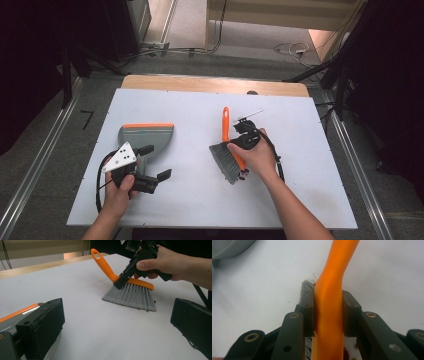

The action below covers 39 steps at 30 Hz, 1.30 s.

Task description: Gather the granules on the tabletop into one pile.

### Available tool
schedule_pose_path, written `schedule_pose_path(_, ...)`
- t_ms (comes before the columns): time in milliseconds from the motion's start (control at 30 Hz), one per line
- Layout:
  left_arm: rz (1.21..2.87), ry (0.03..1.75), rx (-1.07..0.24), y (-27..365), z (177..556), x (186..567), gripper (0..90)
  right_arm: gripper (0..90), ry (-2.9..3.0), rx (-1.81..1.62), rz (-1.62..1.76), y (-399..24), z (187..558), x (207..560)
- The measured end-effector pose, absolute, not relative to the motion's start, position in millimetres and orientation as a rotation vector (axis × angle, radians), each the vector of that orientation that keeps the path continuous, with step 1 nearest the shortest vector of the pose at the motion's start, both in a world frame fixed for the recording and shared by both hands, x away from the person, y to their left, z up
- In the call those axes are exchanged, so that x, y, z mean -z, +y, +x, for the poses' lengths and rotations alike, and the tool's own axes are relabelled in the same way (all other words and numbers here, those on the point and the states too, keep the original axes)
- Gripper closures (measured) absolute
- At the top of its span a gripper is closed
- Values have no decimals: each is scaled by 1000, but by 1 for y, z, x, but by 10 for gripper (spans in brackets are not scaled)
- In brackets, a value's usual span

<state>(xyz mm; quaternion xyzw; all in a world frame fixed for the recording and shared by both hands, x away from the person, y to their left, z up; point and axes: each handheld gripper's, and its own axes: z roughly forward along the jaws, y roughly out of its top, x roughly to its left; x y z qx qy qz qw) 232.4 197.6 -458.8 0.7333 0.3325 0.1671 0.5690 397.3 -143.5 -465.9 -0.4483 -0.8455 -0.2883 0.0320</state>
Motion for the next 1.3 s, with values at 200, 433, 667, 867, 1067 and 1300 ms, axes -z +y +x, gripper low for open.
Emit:
schedule_pose_path(200, 1724, 779, -392, 197, 233, 459, 0, 664, -2600, 884, -1404, -154, 400, 465)
schedule_pose_path(433, 1726, 780, -390, 196, 233, 460, 0, 667, -2558, 924, -1417, -160, 401, 464)
schedule_pose_path(667, 1733, 779, -389, 195, 234, 460, 0, 678, -2495, 1009, -1367, -153, 392, 449)
schedule_pose_path(867, 1734, 778, -390, 195, 234, 460, 0, 679, -2536, 1027, -1292, -135, 378, 431)
schedule_pose_path(1067, 1724, 780, -390, 196, 233, 459, 0, 680, -2576, 927, -1204, -104, 363, 441)
schedule_pose_path(1300, 1727, 780, -392, 197, 233, 460, 0, 671, -2658, 877, -1228, -102, 367, 461)
